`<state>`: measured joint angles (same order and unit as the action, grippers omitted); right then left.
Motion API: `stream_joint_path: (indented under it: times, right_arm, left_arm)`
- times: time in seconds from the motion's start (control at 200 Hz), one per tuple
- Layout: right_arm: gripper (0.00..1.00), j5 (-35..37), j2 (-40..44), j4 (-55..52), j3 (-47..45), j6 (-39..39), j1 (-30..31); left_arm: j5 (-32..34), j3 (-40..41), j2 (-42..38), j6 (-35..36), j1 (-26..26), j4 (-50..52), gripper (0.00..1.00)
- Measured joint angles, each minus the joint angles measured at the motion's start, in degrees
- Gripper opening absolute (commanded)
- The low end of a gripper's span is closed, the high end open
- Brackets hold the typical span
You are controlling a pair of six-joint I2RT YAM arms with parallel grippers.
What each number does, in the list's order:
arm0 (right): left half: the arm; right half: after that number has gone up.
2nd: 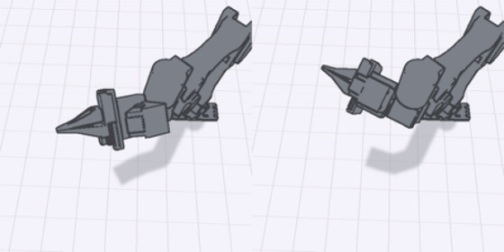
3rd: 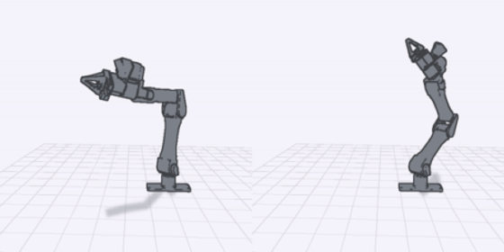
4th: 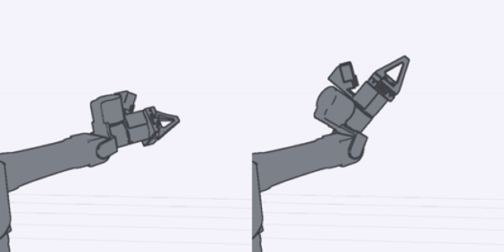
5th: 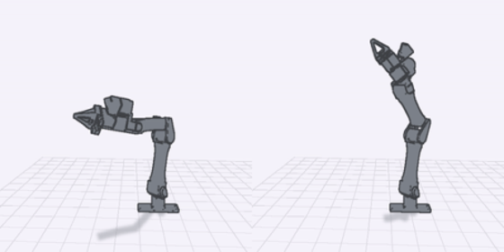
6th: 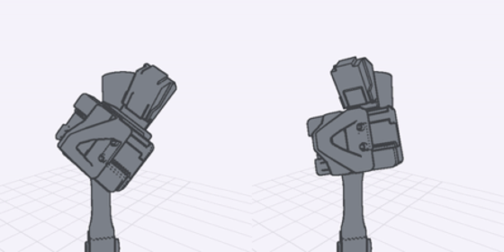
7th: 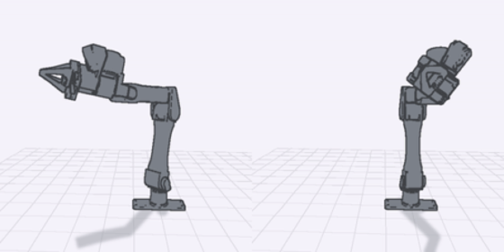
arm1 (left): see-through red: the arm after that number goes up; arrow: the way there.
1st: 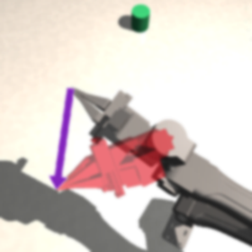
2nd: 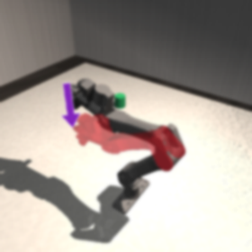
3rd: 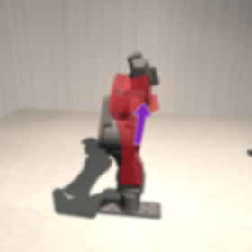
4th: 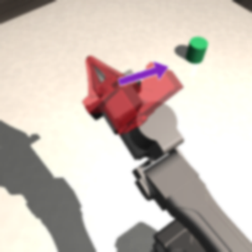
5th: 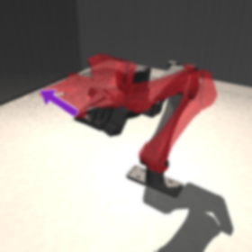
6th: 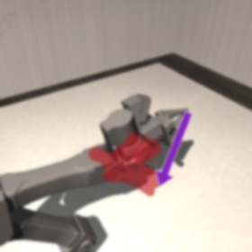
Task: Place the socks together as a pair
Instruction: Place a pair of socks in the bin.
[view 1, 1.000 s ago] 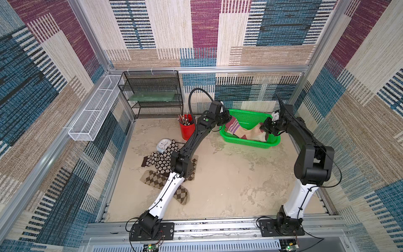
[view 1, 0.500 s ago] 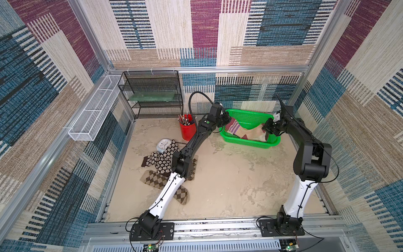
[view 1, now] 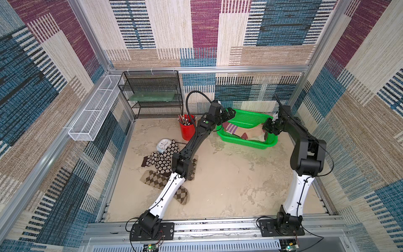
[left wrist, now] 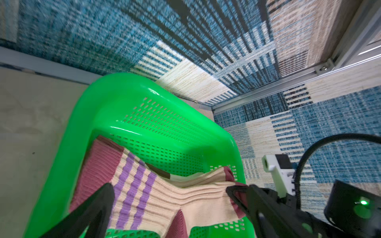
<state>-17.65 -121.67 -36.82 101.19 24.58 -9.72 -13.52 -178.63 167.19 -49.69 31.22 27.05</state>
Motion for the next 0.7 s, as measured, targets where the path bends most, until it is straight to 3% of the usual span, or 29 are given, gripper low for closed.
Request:
stream_joint_path:
  times: [0.03,0.1,0.165,0.426,0.601,0.701]
  right_arm:
    - [0.25,0.42,0.00,-0.52,0.00,-0.02,0.00]
    - [0.50,1.79,-0.02,-1.62,0.11,0.00,0.13]
    - [0.61,3.19,0.02,-2.80,0.20,-0.04,0.28]
    - [0.75,7.41,7.17,-4.79,-2.78,-1.27,4.02]
    - [0.80,7.52,11.78,-4.22,-5.40,-3.82,10.82]
    - [0.84,7.32,14.29,-3.76,-8.41,-4.46,13.60]
  left_arm:
    - [0.00,-0.07,-0.57,0.13,-0.17,0.46,0.99]
    - [-0.13,-0.11,-2.29,0.44,-0.57,1.53,0.99]
    - [-0.57,-0.11,-4.22,0.87,-0.76,2.56,0.99]
    - [-5.05,-0.24,-13.51,5.70,-1.20,9.66,0.99]
    - [-2.36,-0.35,-25.11,16.11,-4.24,24.04,0.99]
    - [-1.79,-0.94,-30.38,19.74,-8.61,31.71,0.99]
